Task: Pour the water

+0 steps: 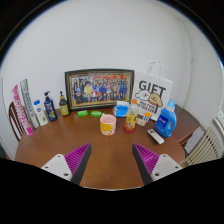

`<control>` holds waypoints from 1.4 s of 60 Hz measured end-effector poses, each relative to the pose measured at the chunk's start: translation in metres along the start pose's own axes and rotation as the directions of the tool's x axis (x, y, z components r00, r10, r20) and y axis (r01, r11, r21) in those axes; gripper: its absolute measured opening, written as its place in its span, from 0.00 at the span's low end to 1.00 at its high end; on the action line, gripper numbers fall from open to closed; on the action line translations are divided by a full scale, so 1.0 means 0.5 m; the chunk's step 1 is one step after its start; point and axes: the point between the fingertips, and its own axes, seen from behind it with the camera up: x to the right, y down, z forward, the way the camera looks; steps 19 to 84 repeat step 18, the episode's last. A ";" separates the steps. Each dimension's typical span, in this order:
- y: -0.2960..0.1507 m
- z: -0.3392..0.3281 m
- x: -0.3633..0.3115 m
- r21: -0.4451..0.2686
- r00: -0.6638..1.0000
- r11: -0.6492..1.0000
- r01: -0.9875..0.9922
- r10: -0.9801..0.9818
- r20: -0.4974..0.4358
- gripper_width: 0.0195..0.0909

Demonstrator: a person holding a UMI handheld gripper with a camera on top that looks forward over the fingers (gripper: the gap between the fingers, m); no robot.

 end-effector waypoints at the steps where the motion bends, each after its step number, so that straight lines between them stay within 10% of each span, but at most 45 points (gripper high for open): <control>1: 0.002 -0.007 -0.003 0.001 1.000 1.000 0.002 -0.002 -0.001 0.92; 84: -0.006 -0.055 -0.012 0.034 0.999 0.999 0.039 -0.038 -0.031 0.92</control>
